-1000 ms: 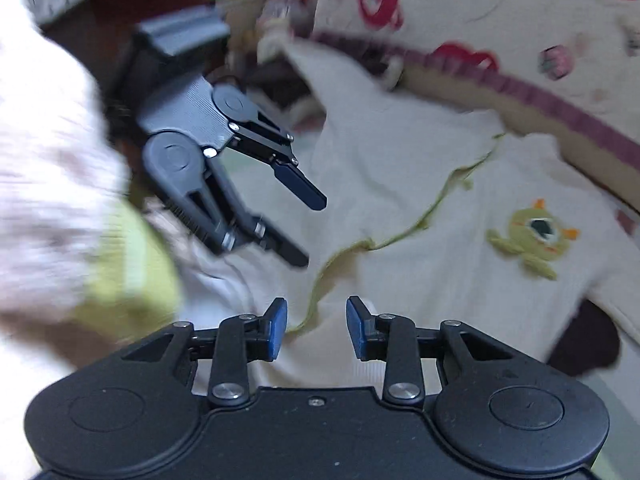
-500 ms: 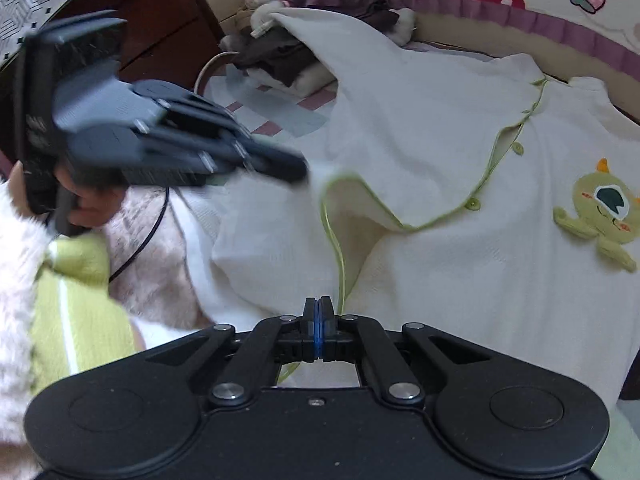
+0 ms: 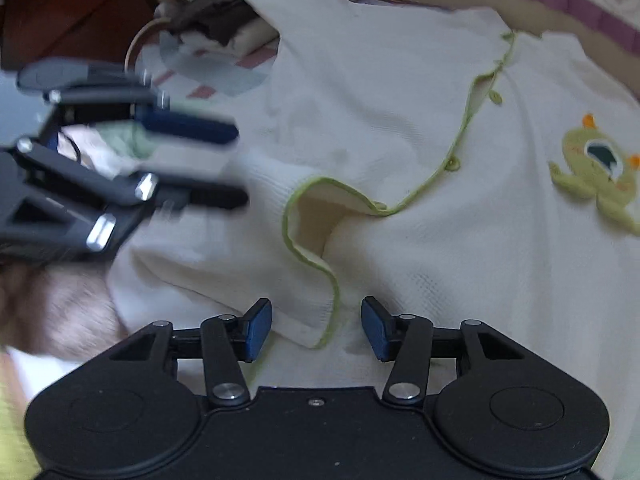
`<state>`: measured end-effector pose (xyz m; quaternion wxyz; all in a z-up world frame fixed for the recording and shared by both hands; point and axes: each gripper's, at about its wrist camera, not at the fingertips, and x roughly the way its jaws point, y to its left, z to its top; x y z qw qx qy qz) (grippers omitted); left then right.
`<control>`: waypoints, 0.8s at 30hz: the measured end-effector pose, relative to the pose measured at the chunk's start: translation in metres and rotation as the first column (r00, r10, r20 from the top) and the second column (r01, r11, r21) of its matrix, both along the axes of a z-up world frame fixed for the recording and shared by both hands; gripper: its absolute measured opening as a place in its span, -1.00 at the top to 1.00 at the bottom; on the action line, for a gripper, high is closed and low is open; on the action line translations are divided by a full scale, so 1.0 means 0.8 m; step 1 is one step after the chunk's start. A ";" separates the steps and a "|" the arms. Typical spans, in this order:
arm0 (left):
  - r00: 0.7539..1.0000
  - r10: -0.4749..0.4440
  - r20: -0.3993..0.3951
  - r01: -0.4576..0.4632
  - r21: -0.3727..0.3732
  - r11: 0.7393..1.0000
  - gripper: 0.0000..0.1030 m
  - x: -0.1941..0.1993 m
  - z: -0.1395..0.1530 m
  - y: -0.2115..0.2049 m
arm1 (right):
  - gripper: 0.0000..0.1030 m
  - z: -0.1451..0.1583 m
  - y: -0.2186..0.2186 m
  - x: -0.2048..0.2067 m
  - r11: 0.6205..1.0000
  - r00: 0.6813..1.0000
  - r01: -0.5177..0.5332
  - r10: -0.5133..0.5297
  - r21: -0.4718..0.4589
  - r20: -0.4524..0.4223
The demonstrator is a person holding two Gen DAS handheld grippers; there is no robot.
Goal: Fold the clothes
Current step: 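Grasp the green-piped front edge with the right gripper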
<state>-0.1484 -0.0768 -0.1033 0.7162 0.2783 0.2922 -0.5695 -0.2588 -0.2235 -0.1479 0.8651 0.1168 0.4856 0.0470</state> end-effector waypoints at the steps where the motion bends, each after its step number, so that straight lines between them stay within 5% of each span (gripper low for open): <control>1: 1.000 -0.005 -0.002 0.005 -0.005 1.000 -0.21 -0.001 -0.004 -0.003 | 0.08 -0.002 0.003 0.001 1.000 1.000 -0.016 0.016 0.002 0.006; 2: 1.000 -0.011 -0.004 0.011 -0.011 1.000 -0.21 -0.003 -0.008 -0.007 | 0.52 -0.004 0.005 0.002 0.999 0.999 -0.034 0.034 0.018 0.013; 3: 1.000 -0.014 -0.005 0.014 0.002 1.000 -0.20 -0.003 -0.014 -0.013 | 0.71 -0.004 0.007 0.002 0.998 0.999 -0.043 0.042 0.034 0.019; 4: 1.000 -0.020 -0.004 0.020 0.027 0.999 0.05 -0.003 -0.019 -0.019 | 0.76 0.000 0.005 0.003 0.998 0.999 -0.034 0.033 0.060 0.021; 6: 1.000 -0.023 -0.011 0.024 0.082 0.996 0.93 0.001 -0.024 -0.029 | 0.83 0.010 -0.001 0.004 0.992 1.000 0.000 -0.003 0.128 0.018; 8: 0.998 0.040 -0.051 -0.037 0.056 0.998 0.95 0.016 -0.007 -0.020 | 0.84 0.034 -0.007 0.004 0.983 0.999 0.020 -0.027 0.180 0.040; 12: 0.983 0.115 -0.143 -0.132 -0.114 0.985 0.94 0.045 0.061 0.024 | 0.84 0.082 -0.018 0.007 0.960 0.992 0.015 -0.050 0.278 0.120; 16: 0.980 0.138 -0.142 -0.159 -0.149 0.976 0.94 0.041 0.078 0.043 | 0.87 0.066 -0.019 0.030 0.886 0.992 -0.016 -0.043 0.464 0.116; 18: 0.976 0.123 -0.182 -0.142 -0.094 0.985 0.93 0.039 0.064 0.039 | 0.87 0.043 -0.010 0.044 0.868 0.997 -0.023 -0.019 0.497 0.080; 20: 0.976 0.116 -0.183 -0.120 -0.008 0.993 0.91 0.035 0.048 0.034 | 0.86 0.022 0.003 0.050 0.892 0.999 -0.012 -0.005 0.452 0.036; 22: 0.978 0.123 -0.167 -0.114 0.061 0.992 0.77 0.032 0.038 0.034 | 0.77 0.023 -0.007 0.043 0.886 0.999 -0.010 -0.014 0.464 0.048; 24: 0.969 0.187 -0.165 -0.180 0.055 0.982 0.56 0.043 0.049 0.056 | 0.59 0.024 -0.017 0.037 0.879 0.998 -0.008 -0.024 0.476 0.060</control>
